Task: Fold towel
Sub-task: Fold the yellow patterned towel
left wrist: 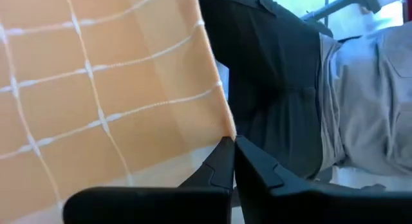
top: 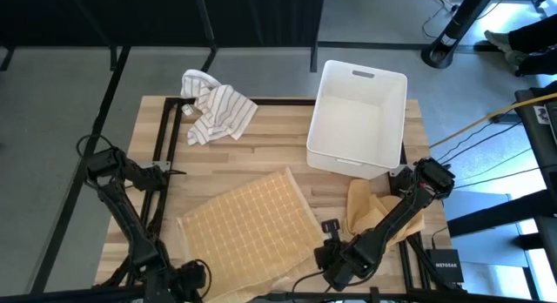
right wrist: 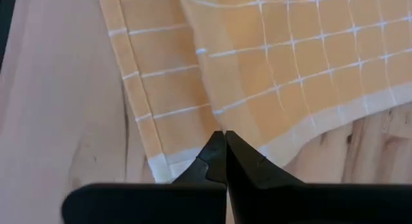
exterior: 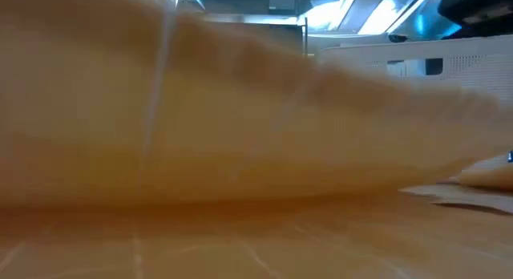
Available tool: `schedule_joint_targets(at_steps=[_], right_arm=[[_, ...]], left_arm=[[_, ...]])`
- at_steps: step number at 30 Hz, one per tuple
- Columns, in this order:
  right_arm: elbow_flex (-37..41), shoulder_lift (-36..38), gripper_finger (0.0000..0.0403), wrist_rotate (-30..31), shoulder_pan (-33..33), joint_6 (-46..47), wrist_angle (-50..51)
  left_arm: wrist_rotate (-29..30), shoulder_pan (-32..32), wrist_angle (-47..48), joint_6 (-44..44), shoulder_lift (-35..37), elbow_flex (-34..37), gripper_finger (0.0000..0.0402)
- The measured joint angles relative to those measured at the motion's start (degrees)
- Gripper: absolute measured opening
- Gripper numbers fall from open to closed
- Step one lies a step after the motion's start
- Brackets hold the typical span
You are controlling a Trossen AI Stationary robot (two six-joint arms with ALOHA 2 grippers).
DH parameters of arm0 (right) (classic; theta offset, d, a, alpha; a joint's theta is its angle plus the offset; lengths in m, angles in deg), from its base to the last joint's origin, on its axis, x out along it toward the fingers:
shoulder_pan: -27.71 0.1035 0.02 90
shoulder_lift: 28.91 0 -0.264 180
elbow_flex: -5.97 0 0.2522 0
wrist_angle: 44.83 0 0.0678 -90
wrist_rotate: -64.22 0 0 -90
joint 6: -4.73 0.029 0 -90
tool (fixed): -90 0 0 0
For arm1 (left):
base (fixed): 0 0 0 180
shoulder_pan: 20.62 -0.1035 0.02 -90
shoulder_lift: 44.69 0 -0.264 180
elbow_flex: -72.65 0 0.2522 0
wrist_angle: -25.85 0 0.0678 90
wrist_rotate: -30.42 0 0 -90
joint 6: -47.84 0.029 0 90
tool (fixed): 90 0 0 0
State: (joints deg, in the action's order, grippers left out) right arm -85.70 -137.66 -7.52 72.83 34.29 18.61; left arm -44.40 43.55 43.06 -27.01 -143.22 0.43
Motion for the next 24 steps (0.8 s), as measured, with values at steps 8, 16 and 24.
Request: schedule_joint_targets(at_steps=[8,16,24], right_arm=[[2.75,-0.02,0.0019,-0.94,-0.13,3.10,-0.21],[2.93,-0.04,0.0101,-1.57,-0.13,1.61,0.45],[-2.45,-0.11,0.0163,-6.76,-0.13,2.20,6.19]], left_arm=[[0.46,-0.35,-0.91,-1.36,-2.63,0.02,0.0001],[-0.88,-2.07,0.64,-4.30,-2.63,0.02,0.0002],[-1.07,-2.01,-1.00,-4.26,-2.61,0.00,0.0039]])
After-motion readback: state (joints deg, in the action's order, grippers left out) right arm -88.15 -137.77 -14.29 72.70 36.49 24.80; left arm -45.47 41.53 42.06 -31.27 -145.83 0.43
